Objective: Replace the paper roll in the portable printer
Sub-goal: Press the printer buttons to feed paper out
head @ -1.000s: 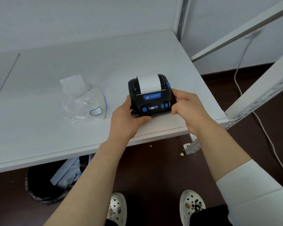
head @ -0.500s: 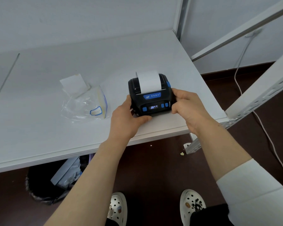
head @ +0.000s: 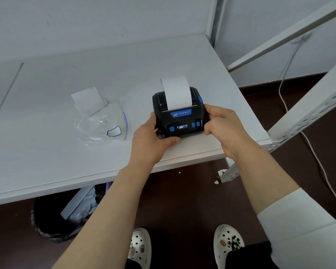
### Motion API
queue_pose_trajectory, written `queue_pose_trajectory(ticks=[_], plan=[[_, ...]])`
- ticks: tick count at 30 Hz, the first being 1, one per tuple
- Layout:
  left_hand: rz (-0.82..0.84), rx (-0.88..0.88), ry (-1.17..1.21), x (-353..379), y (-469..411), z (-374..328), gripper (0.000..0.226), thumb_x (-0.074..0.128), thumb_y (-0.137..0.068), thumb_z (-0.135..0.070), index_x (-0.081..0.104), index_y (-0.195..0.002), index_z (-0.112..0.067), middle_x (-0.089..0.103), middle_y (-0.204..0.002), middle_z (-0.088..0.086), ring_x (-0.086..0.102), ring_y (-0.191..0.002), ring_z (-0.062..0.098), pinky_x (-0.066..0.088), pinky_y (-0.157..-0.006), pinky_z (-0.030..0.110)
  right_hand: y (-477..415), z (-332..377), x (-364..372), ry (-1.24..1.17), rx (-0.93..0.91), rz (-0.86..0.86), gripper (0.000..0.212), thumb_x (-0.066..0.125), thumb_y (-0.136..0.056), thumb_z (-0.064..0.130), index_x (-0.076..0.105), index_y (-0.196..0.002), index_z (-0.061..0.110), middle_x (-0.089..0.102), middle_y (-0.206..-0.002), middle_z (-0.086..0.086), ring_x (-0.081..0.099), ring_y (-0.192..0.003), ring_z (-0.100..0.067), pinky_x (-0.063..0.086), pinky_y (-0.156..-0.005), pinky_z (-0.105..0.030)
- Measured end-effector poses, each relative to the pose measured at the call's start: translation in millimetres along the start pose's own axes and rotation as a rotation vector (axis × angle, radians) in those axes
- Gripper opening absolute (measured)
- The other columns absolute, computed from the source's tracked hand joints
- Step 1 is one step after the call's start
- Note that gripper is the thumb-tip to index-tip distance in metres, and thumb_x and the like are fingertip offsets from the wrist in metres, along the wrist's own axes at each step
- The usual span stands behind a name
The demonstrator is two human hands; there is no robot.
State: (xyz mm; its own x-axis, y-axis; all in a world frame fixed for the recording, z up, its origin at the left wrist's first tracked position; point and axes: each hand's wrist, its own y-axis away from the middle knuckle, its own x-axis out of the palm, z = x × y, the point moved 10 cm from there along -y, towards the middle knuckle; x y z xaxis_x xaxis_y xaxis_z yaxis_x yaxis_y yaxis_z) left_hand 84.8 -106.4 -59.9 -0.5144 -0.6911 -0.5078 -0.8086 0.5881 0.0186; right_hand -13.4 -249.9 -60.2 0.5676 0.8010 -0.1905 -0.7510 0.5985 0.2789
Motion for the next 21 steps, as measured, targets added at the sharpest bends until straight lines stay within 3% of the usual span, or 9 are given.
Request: queue_pose_trajectory(ticks=[2,8,18,21], plan=[[-0.002,-0.002,-0.003,-0.2,-0.3,0.2,0.062,0.081,-0.066,-0.014,0.055,-0.122,-0.017,0.065,-0.101,-0.005,0.060,-0.095,0.010,0.047,-0.083,0.012,0.5,0.7,0.1,0.004,0.000,0.000,0.065,0.043,-0.067,-0.020,0.062,-0.114,0.021,0.066,-0.115,-0.009,0.054,-0.102,-0.015,0.039,-0.069,-0.016],[-0.007,-0.011,-0.009,0.2,-0.7,2.2,0.063,0.082,-0.065,-0.015,0.055,-0.122,-0.016,0.069,-0.107,0.003,0.063,-0.100,0.017,0.051,-0.094,0.032,1.3,0.9,-0.1,0.008,0.001,-0.004,0.064,0.042,-0.066,-0.020,0.062,-0.113,0.018,0.066,-0.116,-0.011,0.055,-0.103,-0.017,0.040,-0.069,-0.016],[0.002,-0.013,-0.023,-0.5,1.0,-0.3,0.062,0.081,-0.066,-0.016,0.055,-0.122,-0.018,0.064,-0.100,-0.006,0.060,-0.094,0.012,0.048,-0.088,0.023,2.8,1.5,-1.8,0.021,0.011,-0.013,0.065,0.041,-0.066,-0.021,0.063,-0.112,0.019,0.065,-0.119,-0.013,0.054,-0.116,-0.020,0.040,-0.072,-0.016],[0.007,-0.015,-0.025,-0.3,1.4,-0.6,0.063,0.081,-0.066,-0.016,0.054,-0.123,-0.019,0.064,-0.101,-0.005,0.060,-0.095,0.012,0.047,-0.088,0.022,3.4,2.7,-1.6,0.026,0.012,-0.009,0.065,0.041,-0.066,-0.021,0.063,-0.112,0.019,0.065,-0.118,-0.012,0.055,-0.105,-0.017,0.040,-0.073,-0.016]])
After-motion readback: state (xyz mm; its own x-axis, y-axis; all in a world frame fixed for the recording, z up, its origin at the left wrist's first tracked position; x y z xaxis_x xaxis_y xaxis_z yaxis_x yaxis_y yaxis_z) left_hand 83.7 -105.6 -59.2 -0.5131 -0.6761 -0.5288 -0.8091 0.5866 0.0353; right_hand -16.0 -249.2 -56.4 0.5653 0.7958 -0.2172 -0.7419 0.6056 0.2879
